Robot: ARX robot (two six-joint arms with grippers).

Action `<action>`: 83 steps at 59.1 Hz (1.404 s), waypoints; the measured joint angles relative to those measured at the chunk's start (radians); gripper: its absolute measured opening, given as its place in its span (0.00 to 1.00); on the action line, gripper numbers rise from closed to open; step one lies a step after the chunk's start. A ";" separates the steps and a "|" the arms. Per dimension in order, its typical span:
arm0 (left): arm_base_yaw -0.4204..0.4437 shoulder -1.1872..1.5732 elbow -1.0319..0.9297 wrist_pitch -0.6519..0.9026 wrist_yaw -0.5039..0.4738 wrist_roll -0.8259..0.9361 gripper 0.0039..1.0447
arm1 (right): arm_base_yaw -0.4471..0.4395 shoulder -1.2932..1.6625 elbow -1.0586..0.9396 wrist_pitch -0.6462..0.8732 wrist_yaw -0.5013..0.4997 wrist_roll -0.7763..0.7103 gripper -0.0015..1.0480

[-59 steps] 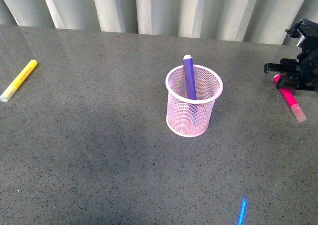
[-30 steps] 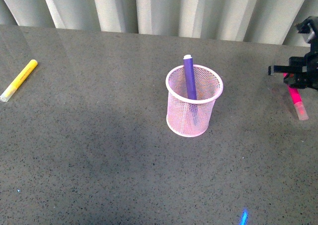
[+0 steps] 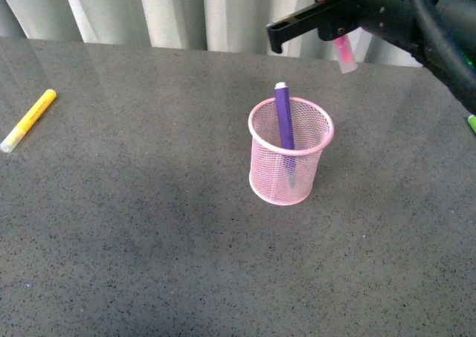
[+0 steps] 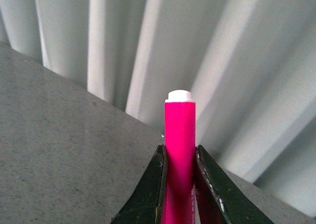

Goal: Insert purple and pink pens into pink cup

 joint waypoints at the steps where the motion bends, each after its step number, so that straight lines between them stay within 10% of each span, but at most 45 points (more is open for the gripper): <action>1: 0.000 0.000 0.000 0.000 0.000 0.000 0.94 | 0.011 0.000 -0.002 0.004 0.003 0.000 0.11; 65: 0.000 0.000 0.000 0.000 0.000 0.000 0.94 | 0.083 0.164 -0.010 0.069 -0.031 0.127 0.11; 83: 0.000 0.000 0.000 0.000 0.000 0.000 0.94 | 0.049 0.145 -0.035 0.011 -0.014 0.224 0.57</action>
